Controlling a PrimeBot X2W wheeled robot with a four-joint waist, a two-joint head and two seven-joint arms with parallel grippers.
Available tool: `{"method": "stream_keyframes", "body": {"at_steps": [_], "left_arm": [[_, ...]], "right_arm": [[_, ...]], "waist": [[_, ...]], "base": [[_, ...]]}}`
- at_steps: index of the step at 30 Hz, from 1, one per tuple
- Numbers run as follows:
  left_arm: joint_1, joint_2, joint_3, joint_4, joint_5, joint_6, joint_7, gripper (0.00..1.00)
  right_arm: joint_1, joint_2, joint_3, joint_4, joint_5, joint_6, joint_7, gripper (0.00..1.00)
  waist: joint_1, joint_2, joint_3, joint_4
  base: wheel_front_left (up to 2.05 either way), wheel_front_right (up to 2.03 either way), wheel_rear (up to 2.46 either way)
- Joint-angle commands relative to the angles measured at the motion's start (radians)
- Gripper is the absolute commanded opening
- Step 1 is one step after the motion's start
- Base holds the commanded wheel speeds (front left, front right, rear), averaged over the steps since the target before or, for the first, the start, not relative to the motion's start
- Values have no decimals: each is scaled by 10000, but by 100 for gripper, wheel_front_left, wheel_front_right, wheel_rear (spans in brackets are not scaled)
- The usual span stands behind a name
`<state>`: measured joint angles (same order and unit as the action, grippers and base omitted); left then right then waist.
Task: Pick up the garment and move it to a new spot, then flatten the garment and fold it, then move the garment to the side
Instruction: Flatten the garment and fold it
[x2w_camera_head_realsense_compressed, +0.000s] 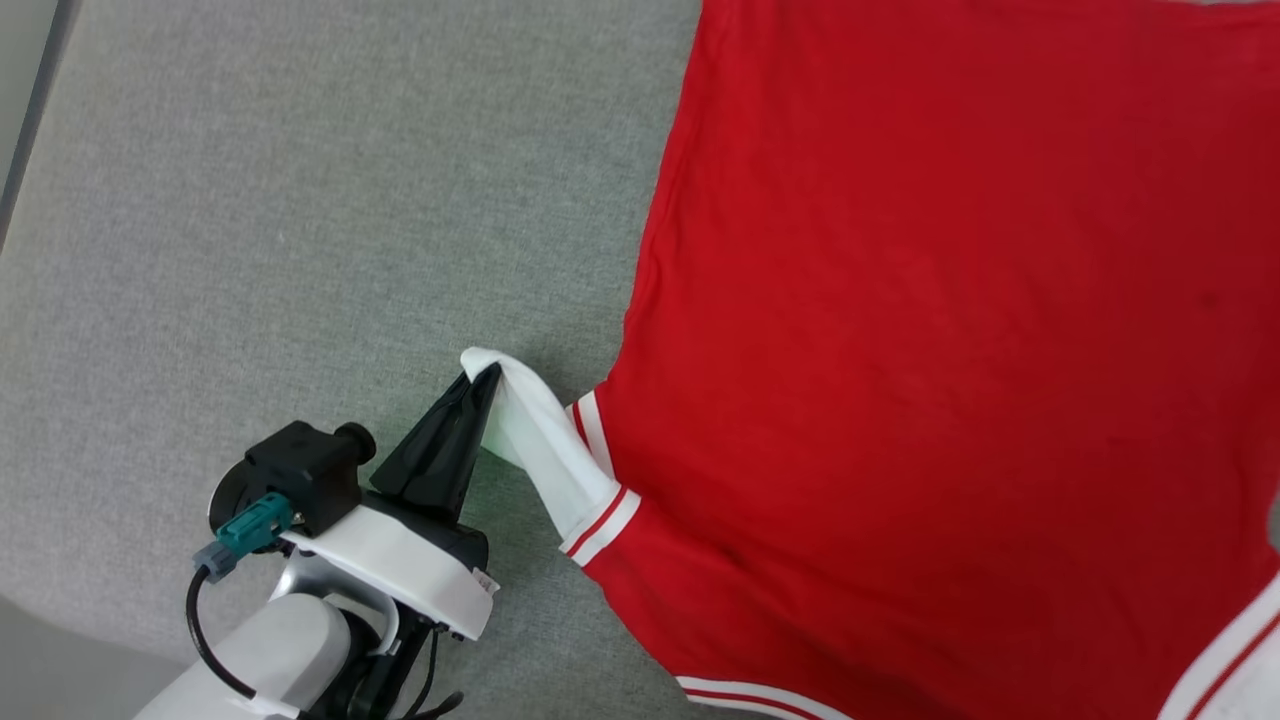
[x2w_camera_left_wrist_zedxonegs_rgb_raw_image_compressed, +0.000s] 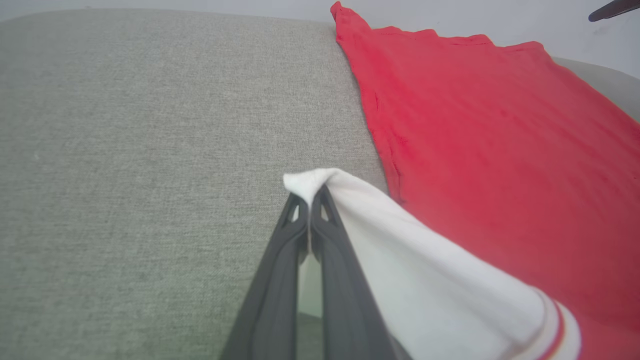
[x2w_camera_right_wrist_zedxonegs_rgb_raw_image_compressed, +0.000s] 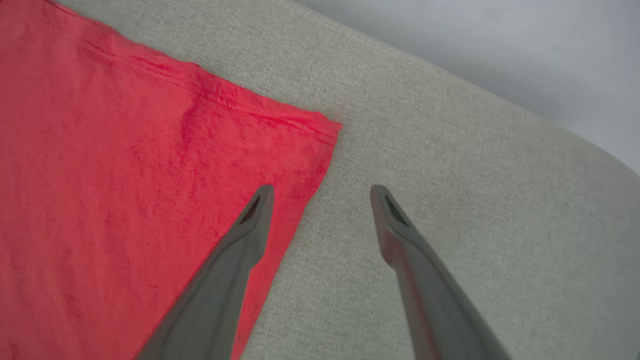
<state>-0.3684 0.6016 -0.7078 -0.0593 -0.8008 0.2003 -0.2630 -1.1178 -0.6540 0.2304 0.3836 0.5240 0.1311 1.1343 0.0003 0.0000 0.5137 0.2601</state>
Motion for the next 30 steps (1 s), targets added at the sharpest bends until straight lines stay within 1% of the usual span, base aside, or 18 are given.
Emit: {"method": "stream_keyframes", "body": {"at_steps": [1, 5, 7, 10, 12, 14, 15, 17, 19, 21, 25, 28, 30], "left_arm": [[-172, -102, 86, -14, 87, -52, -24, 0], [-243, -310, 277, 63, 298, -194, -24, 0], [-296, -414, 313, 102, 429, -272, -24, 0], [-306, -540, 407, 188, 568, -369, -24, 0], [-300, -643, 435, 213, 649, -432, -24, 0], [-297, -678, 460, 276, 709, -491, -24, 0], [-285, -702, 477, 300, 741, -502, -24, 0], [-228, -741, 513, 351, 769, -566, -24, 0], [-167, -758, 553, 402, 811, -585, -24, 0], [-110, -807, 572, 453, 855, -630, -24, 0], [71, -808, 598, 647, 900, -651, -24, 0], [337, -737, 645, 798, 897, -617, -24, 0], [523, -668, 690, 842, 853, -576, -24, 0]], "right_arm": [[-198, 30, -77, 162, -122, -7, 77, 100], [-199, 80, -221, 621, -564, -7, 242, 100], [-60, 140, -306, 716, -548, -7, 130, 100], [412, 163, -221, 845, -461, -7, 112, 100], [869, 88, -4, 960, -453, -6, 283, 100], [1209, -24, -46, 1077, -359, -6, 353, 100], [1305, -65, -86, 1086, -355, -6, 302, 36], [1377, -166, -154, 1048, -308, -6, 248, 0], [1303, -267, -160, 914, -331, -7, 122, 0], [1128, -232, -331, 781, -273, -9, -193, 0], [940, -177, -269, 542, -156, -11, -870, 0], [1106, -282, 25, 390, 58, -11, -1239, 0], [1364, -485, 320, 220, 244, -11, -1415, 0]], "waist": [[-3, 0, 431, 336], [-3, 0, 801, 504], [-3, 0, 934, 588], [-3, 0, 1046, 631], [-3, 0, 1057, 634], [-3, 0, 1046, 643], [-3, 0, 1033, 637], [-3, 0, 998, 614], [-3, 0, 945, 578], [-3, 0, 848, 544], [-3, 0, 398, 354], [-3, 0, -168, 132], [-3, 0, -591, -43]], "base": [[0, 0, 0], [0, 0, 0], [0, 0, 0], [0, 0, 0], [0, 0, 0], [0, 0, 0], [0, 0, 0], [0, 0, 0], [0, 0, 0], [0, 0, 0], [0, 0, 0], [0, 0, 0], [0, 0, 0]]}}
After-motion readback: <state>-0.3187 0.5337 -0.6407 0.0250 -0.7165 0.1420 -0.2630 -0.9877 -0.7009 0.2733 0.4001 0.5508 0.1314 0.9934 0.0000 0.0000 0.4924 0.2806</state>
